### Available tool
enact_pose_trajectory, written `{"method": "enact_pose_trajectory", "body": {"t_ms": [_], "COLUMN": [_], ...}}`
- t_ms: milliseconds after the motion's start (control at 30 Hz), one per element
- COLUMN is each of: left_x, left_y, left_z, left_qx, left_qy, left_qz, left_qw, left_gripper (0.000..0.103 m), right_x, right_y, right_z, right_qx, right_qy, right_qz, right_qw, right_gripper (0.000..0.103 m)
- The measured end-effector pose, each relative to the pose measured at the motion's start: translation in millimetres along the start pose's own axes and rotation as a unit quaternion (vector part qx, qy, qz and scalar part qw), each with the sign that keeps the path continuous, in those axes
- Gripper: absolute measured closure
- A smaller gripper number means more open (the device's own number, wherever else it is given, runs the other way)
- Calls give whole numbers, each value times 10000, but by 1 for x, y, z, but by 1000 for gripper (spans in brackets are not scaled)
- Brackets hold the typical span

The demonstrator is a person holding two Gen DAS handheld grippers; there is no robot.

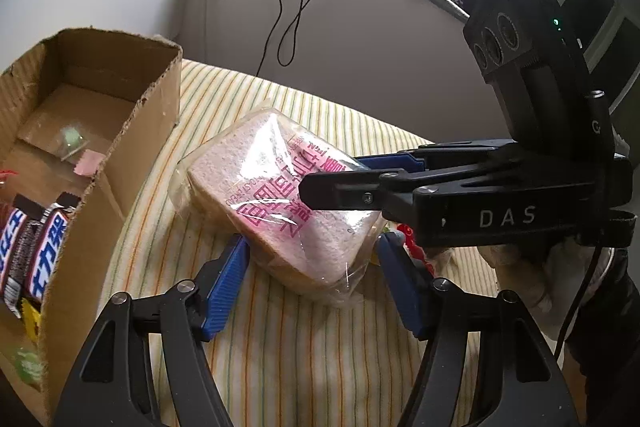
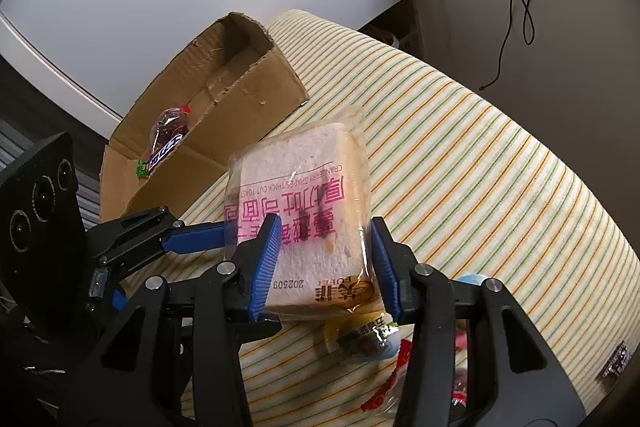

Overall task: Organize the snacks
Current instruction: 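Grasp the bagged bread loaf with the right tool while the left tool grips its other side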

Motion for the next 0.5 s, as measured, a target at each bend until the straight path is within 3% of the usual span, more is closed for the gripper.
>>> {"method": "enact_pose_trajectory", "body": {"t_ms": [500], "left_x": [36], "left_y": [-18], "left_z": [9], "left_qx": [-331], "left_qy": [59], "left_qz": [391], "left_qw": [9987], "left_gripper": [37], "right_x": [39], "right_y": [-11], "right_z": [-36], "right_qx": [275], "right_qy": [150], "right_qz": [335], "right_qw": [9989], "right_gripper": [56]}}
Point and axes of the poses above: each gripper's, at about its wrist camera, not at the fingertips, and x roughly against the way its jaws point, z to its right, y to its underside, the point moved 7 cm from there along -x, roughly the way its jaws point, and after that the axes turned 14 degrees about z, right-handed, at the moved point
